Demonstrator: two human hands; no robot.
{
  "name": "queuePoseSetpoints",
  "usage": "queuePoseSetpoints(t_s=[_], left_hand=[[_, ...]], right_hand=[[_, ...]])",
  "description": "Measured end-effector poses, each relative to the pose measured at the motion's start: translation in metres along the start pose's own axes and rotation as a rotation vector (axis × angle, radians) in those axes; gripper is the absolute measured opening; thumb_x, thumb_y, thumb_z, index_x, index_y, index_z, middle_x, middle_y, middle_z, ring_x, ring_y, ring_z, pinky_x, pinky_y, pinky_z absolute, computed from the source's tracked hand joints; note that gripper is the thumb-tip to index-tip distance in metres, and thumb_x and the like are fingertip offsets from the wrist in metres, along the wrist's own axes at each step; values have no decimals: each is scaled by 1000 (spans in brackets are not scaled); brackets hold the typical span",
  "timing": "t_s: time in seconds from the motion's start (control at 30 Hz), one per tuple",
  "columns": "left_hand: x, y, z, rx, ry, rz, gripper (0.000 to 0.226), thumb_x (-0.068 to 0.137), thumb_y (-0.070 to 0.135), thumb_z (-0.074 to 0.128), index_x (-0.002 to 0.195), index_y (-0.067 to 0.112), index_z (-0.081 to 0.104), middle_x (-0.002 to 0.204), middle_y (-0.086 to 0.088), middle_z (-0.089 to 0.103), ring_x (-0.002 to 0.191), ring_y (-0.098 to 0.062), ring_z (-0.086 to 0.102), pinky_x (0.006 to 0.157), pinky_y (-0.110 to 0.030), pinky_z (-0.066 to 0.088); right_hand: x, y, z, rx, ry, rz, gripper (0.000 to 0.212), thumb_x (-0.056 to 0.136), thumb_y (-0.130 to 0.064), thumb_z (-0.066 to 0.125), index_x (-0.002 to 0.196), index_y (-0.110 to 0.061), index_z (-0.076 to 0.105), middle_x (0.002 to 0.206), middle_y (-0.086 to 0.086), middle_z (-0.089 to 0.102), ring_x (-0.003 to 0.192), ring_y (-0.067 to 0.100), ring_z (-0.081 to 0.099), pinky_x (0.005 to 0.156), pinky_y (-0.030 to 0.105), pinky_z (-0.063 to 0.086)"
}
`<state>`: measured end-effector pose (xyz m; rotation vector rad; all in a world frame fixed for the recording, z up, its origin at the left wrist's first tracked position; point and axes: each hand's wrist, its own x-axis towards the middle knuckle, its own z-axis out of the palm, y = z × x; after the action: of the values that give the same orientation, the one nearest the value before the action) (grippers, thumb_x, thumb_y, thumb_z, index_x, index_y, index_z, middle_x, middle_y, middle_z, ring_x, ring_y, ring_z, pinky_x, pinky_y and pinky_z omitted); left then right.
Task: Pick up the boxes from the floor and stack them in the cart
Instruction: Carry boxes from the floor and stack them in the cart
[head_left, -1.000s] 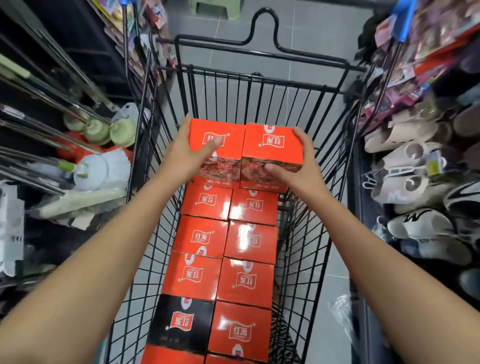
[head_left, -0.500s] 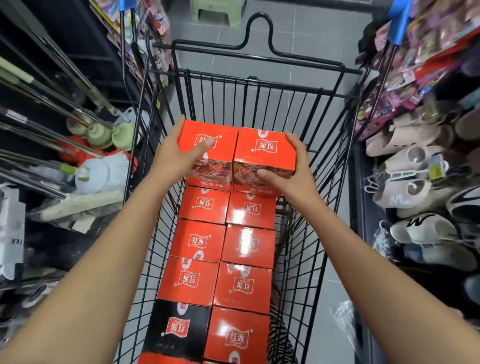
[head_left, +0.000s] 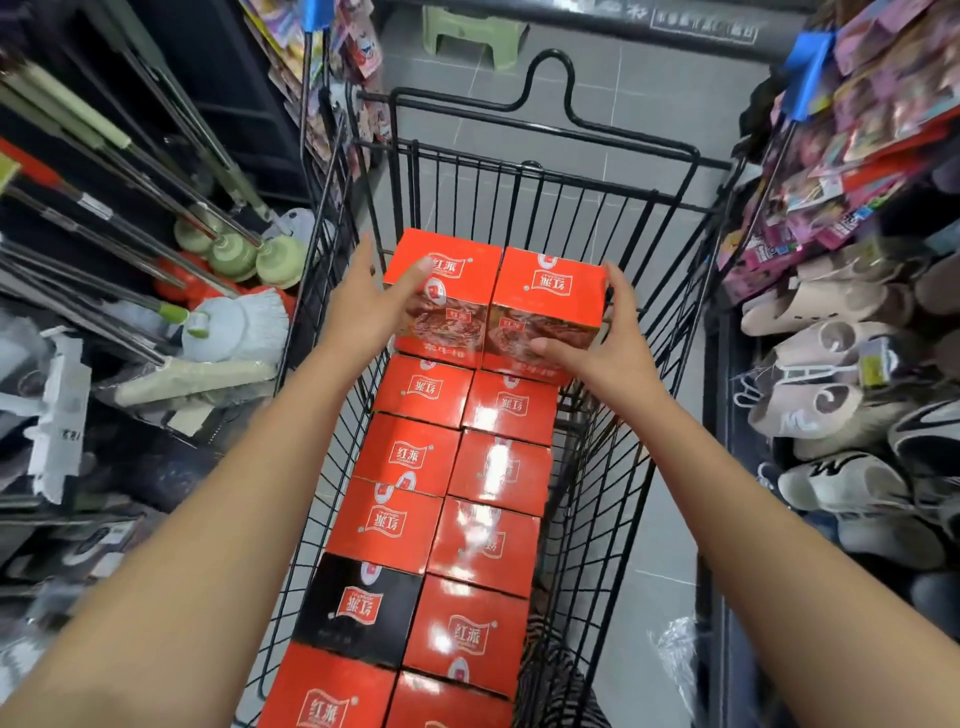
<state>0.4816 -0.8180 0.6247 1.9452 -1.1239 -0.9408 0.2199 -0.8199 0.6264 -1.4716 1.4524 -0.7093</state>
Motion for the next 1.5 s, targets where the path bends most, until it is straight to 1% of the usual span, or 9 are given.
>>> queuePoseSetpoints(t_s=[0.17,0.3,0.5,0.7,0.8,0.9,1.03,1.23,1.5], left_hand=[[-46,-7,-22,61,88,7,95,72,81,54,148,28,30,148,4,44,134,-12,42,112,-41,34],[-109,-20,-41,291,259,53,86,85,69,48,151,17,26,150,-8,39,137,-24,37,112,-42,32],[-242,-66,-81,639,476,-82,82,86,66,32,138,4,45,138,-24,49,126,-40,47,105,-47,39],[-401,-134,-124,766,627,-420,66,85,51,48,131,4,51,128,-26,55,116,-45,51,98,-52,41],[-487,-165,-140,771,736,-590,67,85,53,50,133,7,51,131,-25,53,120,-46,48,100,-53,40],[-576,-195,-144,777,800,-739,67,82,47,66,132,4,52,126,-28,56,117,-48,50,97,-55,42],[-697,-238,-140,696,853,-973,69,79,48,70,129,4,55,128,-27,55,116,-48,52,94,-54,43],[-882,-298,-121,602,931,-1209,71,80,56,39,117,0,62,115,-31,60,103,-51,58,87,-55,48],[-1075,-341,-95,505,1030,-1492,75,82,65,37,123,5,59,118,-27,60,110,-48,56,90,-52,46]], right_hand=[[-37,-22,10,-308,122,-277,83,81,-41,74,148,-20,30,156,8,24,145,22,17,117,34,14],[-72,-40,52,-443,-94,-562,66,88,-43,60,143,-13,40,150,15,33,140,29,25,115,42,14],[-141,-58,131,-727,-512,-754,73,81,-54,44,139,-9,44,141,21,43,127,41,41,105,52,34],[-245,-86,210,-904,-818,-982,72,86,-54,47,144,-13,35,143,19,40,131,38,36,107,50,33],[-311,-96,245,-933,-958,-1085,73,89,-47,56,147,-12,29,149,18,30,135,38,27,109,49,30],[-386,-96,278,-966,-1070,-1179,75,88,-49,57,147,-15,25,151,16,27,137,36,24,110,49,29],[-500,-86,318,-1018,-1192,-1340,72,89,-50,54,146,-14,27,149,15,30,135,36,27,106,49,34],[-698,-56,367,-1050,-1406,-1538,74,91,-51,52,148,-13,26,147,18,31,134,37,29,107,49,33],[-897,-17,395,-1096,-1644,-1708,70,92,-50,51,147,-16,24,145,14,33,131,35,32,101,47,34]])
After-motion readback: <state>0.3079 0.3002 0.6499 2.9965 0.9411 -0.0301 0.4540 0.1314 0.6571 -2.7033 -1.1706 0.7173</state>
